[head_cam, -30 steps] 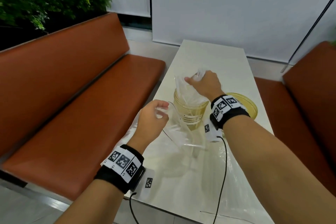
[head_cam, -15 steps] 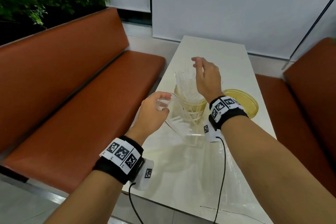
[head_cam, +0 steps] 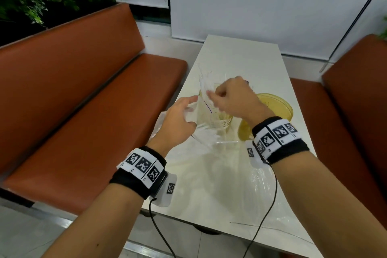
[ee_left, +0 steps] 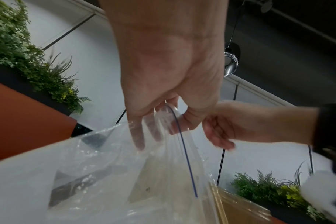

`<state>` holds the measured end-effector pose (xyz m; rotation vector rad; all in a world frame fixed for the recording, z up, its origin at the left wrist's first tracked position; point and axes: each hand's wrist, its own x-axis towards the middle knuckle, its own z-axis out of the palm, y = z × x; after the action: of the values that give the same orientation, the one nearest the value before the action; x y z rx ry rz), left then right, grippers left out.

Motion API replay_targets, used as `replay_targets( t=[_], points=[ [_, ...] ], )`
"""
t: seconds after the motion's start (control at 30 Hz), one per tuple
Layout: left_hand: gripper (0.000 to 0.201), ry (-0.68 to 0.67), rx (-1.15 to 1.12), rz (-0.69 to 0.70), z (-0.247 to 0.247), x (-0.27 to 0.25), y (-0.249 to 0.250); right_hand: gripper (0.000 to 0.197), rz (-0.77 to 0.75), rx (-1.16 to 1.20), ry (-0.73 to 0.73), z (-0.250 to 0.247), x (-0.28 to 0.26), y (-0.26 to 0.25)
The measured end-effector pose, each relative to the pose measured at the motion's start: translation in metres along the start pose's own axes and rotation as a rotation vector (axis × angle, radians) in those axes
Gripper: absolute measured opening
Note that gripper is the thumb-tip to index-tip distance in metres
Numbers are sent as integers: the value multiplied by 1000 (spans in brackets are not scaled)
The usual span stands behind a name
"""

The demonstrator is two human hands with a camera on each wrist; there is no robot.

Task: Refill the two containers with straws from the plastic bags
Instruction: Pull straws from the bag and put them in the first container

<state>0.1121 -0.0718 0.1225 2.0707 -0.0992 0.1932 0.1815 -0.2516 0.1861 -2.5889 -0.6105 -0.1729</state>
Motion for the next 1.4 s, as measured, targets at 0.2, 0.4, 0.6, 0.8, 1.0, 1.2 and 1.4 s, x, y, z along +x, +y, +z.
replay_targets(
  t=[0.2,0.4,0.6,0.8,1.0,1.2,1.4],
  points=[
    [76,-13,-79,14,5,-5,10,35,-18,-188,-494,61,-33,-16],
    [80,17,-67,34,8,-12,5,62,70,-683,-619,94,-41,-10],
    [79,43,-95,26,10,-16,3,37,8,-727,-599,95,-47,-6],
    [74,-2,-108,26,7,-14,4,43,13,-640,-641,70,-42,-16],
    [79,-112,-71,-31,16,-17,3,52,21,-570,-662,26,-30,-33],
    [83,6,224,-36,29,-16,-2,47,-9,-615,-612,-21,-23,-66],
    [28,242,202,-16,41,-9,-11,58,-230,-716,-265,-40,-22,-91]
  ],
)
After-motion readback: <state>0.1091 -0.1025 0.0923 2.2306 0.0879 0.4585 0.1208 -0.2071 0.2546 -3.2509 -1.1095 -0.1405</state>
